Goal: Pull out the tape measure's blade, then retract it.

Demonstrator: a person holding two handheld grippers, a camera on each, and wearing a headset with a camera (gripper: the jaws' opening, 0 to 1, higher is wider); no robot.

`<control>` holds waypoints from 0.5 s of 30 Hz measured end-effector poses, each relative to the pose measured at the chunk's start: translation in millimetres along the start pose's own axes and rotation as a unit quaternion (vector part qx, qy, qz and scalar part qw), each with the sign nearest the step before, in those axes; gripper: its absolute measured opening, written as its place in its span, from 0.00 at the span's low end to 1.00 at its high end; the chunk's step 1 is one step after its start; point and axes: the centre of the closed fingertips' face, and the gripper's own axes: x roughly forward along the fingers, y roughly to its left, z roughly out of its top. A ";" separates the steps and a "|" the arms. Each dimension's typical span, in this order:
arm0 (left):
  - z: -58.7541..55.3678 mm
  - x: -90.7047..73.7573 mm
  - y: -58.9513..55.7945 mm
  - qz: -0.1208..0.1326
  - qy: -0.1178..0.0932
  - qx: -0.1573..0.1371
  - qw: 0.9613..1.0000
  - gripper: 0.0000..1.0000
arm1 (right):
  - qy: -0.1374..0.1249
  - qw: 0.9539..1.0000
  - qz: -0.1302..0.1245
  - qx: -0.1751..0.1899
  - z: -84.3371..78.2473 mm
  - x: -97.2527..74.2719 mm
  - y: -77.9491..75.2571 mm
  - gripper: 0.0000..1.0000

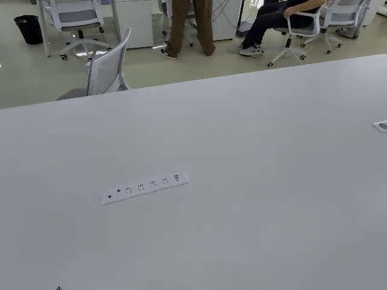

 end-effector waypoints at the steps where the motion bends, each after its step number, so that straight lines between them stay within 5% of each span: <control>1: -0.1 -1.6 -0.4 -0.001 0.000 0.003 1.000 0.63 | 0.001 1.000 0.000 0.000 -1.9 -1.2 1.8 0.50; 7: 1.5 -11.7 -1.7 -0.005 -0.016 0.019 1.000 0.69 | 0.004 1.000 -0.012 0.006 -8.0 -13.3 9.5 0.54; 15: -10.1 -19.1 -6.3 -0.012 -0.015 0.026 0.999 0.72 | -0.003 1.000 -0.023 0.015 -9.5 -19.6 18.5 0.60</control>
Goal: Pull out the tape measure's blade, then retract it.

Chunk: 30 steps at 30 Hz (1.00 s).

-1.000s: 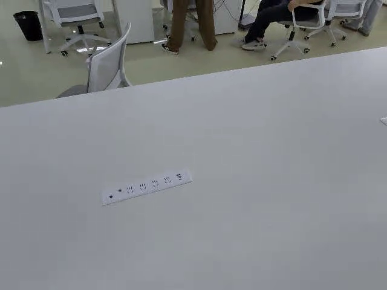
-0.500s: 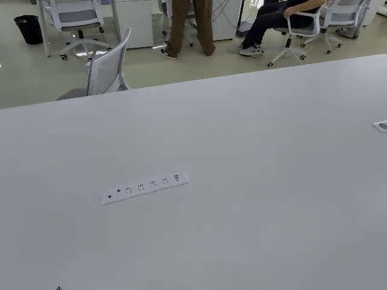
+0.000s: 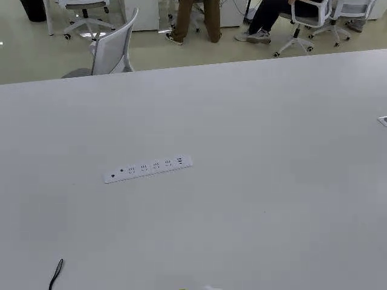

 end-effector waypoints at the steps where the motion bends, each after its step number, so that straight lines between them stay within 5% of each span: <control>1: -2.4 -1.6 -1.1 0.001 0.005 0.000 1.000 0.72 | 0.001 1.000 0.000 0.000 -0.5 -0.5 2.7 0.61; 9: -17.9 -3.8 -0.7 0.002 0.039 0.014 0.999 0.80 | -0.010 1.000 -0.006 0.006 -0.6 2.0 10.2 0.64; 30: -11.4 -18.7 0.3 0.005 0.012 0.003 1.000 0.81 | -0.033 0.996 -0.063 0.046 9.7 -13.4 1.4 0.72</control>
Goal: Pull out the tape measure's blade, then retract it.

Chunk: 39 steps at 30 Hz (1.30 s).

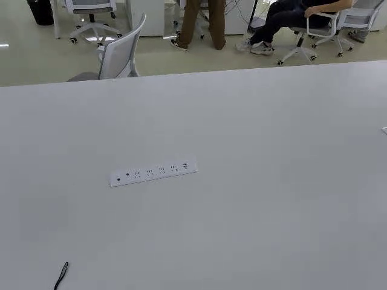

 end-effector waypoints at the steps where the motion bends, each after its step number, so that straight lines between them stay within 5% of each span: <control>1: 1.1 -0.5 -0.5 0.000 -0.001 0.000 1.000 0.81 | 0.000 1.000 -0.003 0.003 0.1 -0.6 -0.9 0.73; 39: -1.8 -6.2 -5.6 -0.002 -0.008 -0.014 1.000 0.81 | 0.007 0.999 -0.022 0.027 -18.8 -19.4 -3.2 0.74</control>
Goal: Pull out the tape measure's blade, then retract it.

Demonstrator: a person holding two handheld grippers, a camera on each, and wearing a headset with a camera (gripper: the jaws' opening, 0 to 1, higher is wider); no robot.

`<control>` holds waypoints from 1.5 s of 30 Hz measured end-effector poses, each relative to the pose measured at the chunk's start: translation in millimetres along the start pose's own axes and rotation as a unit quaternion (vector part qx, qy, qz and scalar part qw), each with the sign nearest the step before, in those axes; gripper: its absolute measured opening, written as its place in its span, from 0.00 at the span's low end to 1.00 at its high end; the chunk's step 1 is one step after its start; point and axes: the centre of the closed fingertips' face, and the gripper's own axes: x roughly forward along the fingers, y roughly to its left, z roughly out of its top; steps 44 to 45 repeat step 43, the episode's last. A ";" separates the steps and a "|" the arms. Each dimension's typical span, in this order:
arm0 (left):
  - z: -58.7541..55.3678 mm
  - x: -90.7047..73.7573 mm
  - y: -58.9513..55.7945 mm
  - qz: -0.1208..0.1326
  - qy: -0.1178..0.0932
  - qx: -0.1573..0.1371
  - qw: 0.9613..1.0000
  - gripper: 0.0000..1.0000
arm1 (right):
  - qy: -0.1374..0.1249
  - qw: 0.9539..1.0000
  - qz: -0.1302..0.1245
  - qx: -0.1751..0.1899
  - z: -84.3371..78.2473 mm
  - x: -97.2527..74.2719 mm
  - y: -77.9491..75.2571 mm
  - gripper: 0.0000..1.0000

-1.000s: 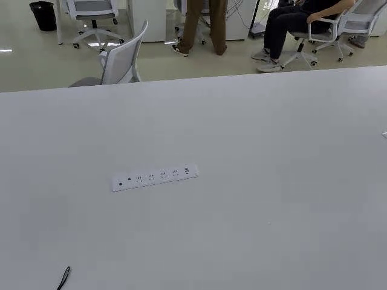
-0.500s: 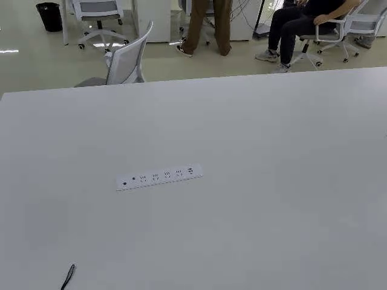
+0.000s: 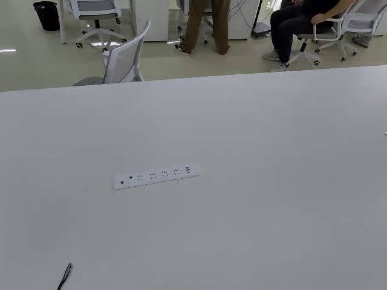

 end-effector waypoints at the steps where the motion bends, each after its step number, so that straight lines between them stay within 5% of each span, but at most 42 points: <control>1: 0.0 0.0 0.2 0.000 0.000 0.000 1.000 0.81 | 0.000 1.000 0.000 0.000 -0.4 0.1 -0.1 0.74; 45: -3.0 0.2 9.1 0.007 -0.001 -0.011 1.000 0.81 | 0.009 1.000 0.006 0.010 2.3 12.5 1.7 0.74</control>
